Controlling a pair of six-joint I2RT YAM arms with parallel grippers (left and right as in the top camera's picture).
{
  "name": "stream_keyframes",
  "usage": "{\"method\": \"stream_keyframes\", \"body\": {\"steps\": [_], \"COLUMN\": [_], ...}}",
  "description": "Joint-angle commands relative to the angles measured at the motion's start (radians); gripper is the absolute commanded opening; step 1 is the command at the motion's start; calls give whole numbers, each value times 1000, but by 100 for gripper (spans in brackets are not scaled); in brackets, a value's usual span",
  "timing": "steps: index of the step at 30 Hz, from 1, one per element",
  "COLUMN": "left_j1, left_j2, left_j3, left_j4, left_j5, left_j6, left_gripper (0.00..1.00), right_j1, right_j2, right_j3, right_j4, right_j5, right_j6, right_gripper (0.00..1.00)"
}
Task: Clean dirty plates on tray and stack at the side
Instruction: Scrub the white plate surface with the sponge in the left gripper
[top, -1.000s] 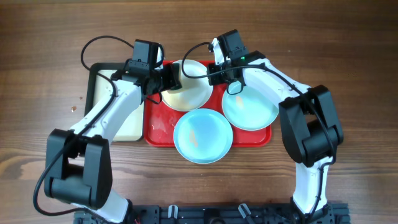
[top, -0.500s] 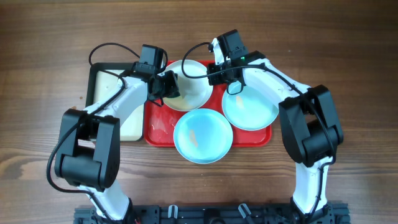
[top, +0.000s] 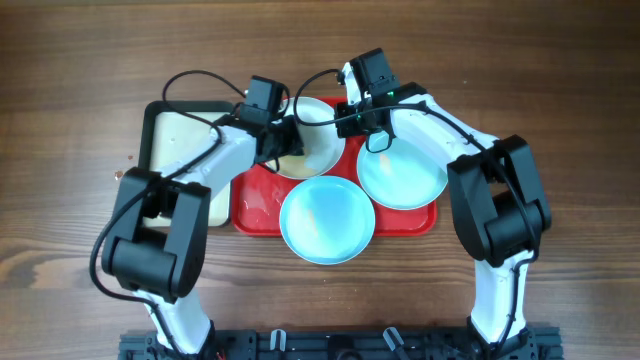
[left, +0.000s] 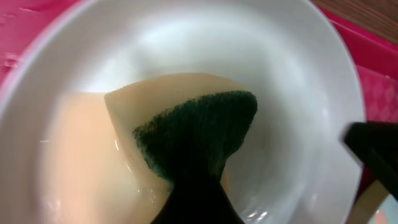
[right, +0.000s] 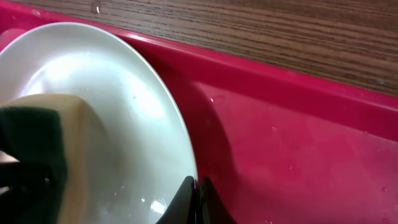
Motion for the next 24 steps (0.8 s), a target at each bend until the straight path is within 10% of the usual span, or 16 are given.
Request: {"method": "stream_keyframes", "body": {"steps": [1,24], "left_j1": [-71,88], "left_j2": [48,-129], "left_j3": [-6,31], "left_j4": [14,-107], "left_j5": [28,-2], "left_j6": [-32,-21], "left_gripper": [4,4], "right_j1": [10,10], "right_j2": [15,15], "right_j3": [-2,-2], "right_j4": [6,8], "right_j5": [-35,-35], "right_j6": [5,5], "right_gripper": [4,4]}}
